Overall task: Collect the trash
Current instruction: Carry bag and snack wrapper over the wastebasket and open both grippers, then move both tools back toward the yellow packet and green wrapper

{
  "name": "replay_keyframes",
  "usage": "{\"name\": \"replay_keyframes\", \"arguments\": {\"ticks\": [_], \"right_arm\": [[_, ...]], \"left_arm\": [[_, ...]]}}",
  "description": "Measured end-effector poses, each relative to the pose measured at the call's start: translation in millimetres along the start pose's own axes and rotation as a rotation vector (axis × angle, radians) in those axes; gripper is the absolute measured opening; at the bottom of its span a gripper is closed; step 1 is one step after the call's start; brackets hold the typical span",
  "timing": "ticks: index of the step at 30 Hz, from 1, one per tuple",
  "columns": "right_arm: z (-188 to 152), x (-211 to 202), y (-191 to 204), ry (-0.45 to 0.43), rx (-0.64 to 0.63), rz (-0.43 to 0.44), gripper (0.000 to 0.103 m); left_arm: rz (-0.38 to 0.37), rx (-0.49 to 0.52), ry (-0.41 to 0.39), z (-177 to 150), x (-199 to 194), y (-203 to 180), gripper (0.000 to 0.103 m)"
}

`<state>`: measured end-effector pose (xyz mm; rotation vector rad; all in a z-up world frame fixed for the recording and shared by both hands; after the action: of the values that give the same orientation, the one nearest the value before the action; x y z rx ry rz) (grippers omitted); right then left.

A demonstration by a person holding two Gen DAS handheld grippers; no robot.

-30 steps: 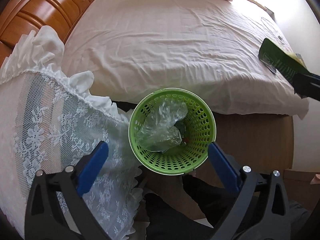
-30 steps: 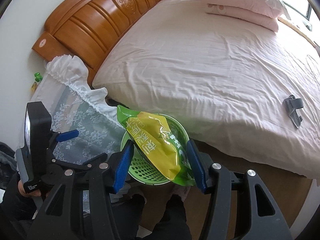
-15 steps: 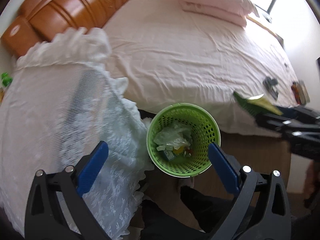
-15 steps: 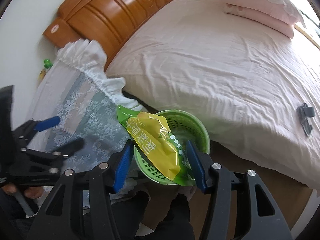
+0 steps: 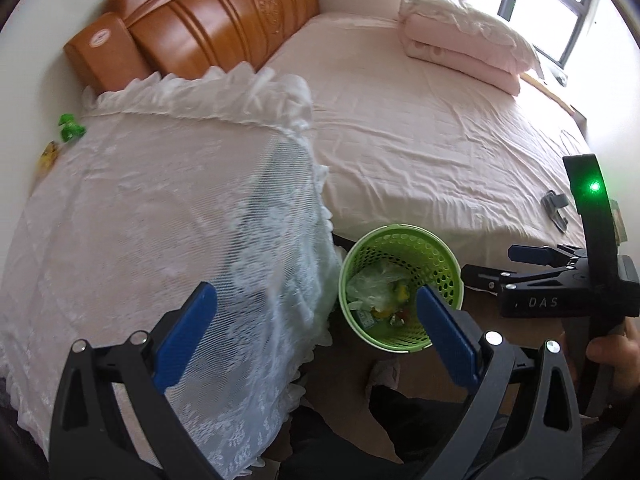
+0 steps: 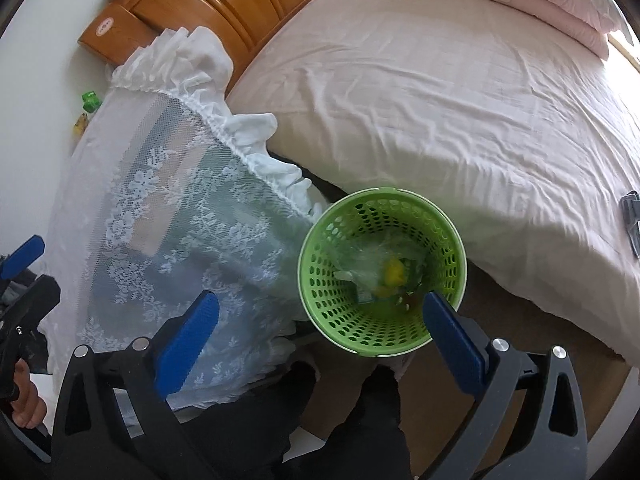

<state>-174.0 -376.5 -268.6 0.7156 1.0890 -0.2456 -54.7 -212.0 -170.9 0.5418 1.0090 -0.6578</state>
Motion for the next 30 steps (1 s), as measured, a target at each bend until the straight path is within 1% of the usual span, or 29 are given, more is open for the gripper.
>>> {"name": "replay_keyframes", "arguments": {"ticks": [7,10,13,17,19,24,27,30], "right_arm": [[3,0,19,-0.013,-0.002,0.007,0.101],[6,-4,33,-0.026,-0.008,0.012,0.101],[13,-8,56,-0.046,-0.033,0.013,0.101],[24,-8,103,-0.064,-0.088,0.036,0.101],[29,-4,127,-0.065,-0.112,0.052,0.101],[44,16,200,-0.056,-0.202,0.071,0.101],[52,33,245,-0.05,-0.251,0.069,0.101],[62,50,286,-0.046,-0.292,0.072,0.101]], "left_arm": [[0.033,-0.05,-0.017,-6,-9,30,0.095],[0.048,-0.087,-0.03,-9,-13,48,0.095],[0.072,-0.143,-0.045,-13,-19,73,0.095],[0.105,-0.227,-0.061,-22,-28,117,0.095],[0.138,-0.266,-0.072,-30,-33,146,0.095],[0.202,-0.345,-0.09,-49,-40,213,0.095],[0.222,-0.387,-0.094,-59,-40,256,0.095],[0.239,-0.401,-0.104,-63,-40,288,0.095]]}}
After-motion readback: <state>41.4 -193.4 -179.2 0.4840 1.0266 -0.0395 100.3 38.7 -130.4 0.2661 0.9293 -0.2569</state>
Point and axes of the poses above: each gripper's, at about its wrist camera, not at the fingertips, and x roughly the way its jaws point, y to its left, z to its top, the point moved 3 cm from there along x, roughly the way its jaws point, and after that the axes turned 7 degrees about z, right-handed, at the moved point
